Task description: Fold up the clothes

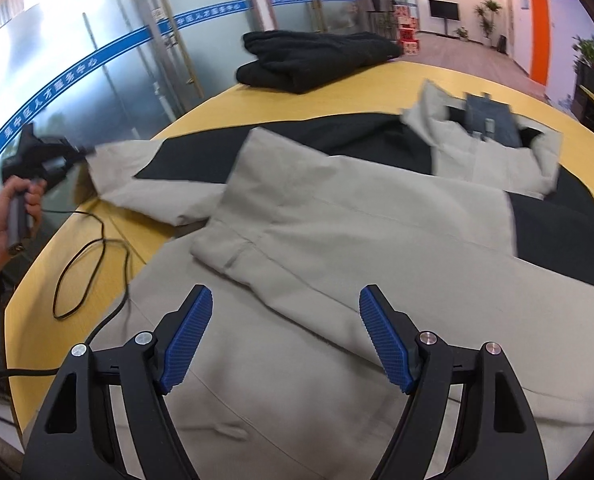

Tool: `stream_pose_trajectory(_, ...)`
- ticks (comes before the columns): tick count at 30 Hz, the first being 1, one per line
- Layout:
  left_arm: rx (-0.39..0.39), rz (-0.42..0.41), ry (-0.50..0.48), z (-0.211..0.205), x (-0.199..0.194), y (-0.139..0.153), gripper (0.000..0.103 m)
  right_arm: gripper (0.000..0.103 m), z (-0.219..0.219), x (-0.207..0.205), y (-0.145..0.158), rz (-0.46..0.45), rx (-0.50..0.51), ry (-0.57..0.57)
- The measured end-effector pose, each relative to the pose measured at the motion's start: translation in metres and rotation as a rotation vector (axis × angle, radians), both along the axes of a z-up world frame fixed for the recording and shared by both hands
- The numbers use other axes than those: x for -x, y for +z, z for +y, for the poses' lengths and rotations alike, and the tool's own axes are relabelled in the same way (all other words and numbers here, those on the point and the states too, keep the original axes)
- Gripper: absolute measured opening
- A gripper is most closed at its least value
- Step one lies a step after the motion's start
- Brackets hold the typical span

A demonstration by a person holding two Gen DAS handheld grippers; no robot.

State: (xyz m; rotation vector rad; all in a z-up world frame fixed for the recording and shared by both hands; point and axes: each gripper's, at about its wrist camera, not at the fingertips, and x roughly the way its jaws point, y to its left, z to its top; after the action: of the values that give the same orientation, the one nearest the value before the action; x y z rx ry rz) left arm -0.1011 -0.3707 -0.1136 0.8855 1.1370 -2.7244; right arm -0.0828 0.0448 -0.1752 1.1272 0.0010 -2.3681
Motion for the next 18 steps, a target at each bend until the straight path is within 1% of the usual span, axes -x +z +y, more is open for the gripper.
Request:
stream_pose_trajectory(1,0.029,0.036,-0.053,0.024,0.005,0.018,0.003,0.077,0.009,-0.002,0.003,0.007,0.004,-0.016)
stream_pose_trajectory(3,0.058,0.095,-0.174,0.082,0.017,0.043,0.003,0.075,0.029,-0.007,0.014,0.039,0.018,-0.057)
stream_pose_trajectory(5,0.083,0.123,-0.287,0.143,0.029,0.055,0.003,0.075,0.050,-0.013,0.027,0.076,0.044,-0.095)
stream_pose_trajectory(8,0.094,0.133,-0.426,0.228,0.047,0.052,0.003,0.075,0.087,-0.024,0.050,0.136,0.071,-0.149)
stream_pose_trajectory(10,0.082,0.113,-0.499,0.280,0.058,0.037,0.003,0.075,0.113,-0.033,0.064,0.172,0.071,-0.183)
stream_pose_trajectory(12,0.089,0.083,-0.561,0.328,0.062,0.019,0.003,0.075,0.140,-0.042,0.073,0.192,0.075,-0.223)
stream_pose_trajectory(15,0.109,0.020,-0.658,0.397,0.059,-0.017,0.003,0.075,0.191,-0.056,0.079,0.200,0.081,-0.314)
stream_pose_trajectory(17,0.152,-0.035,-0.717,0.438,0.055,-0.044,0.003,0.075,0.219,-0.064,0.076,0.186,0.072,-0.368)
stream_pose_trajectory(18,0.192,-0.067,-0.747,0.455,0.050,-0.059,0.004,0.075,0.232,-0.067,0.074,0.177,0.067,-0.390)
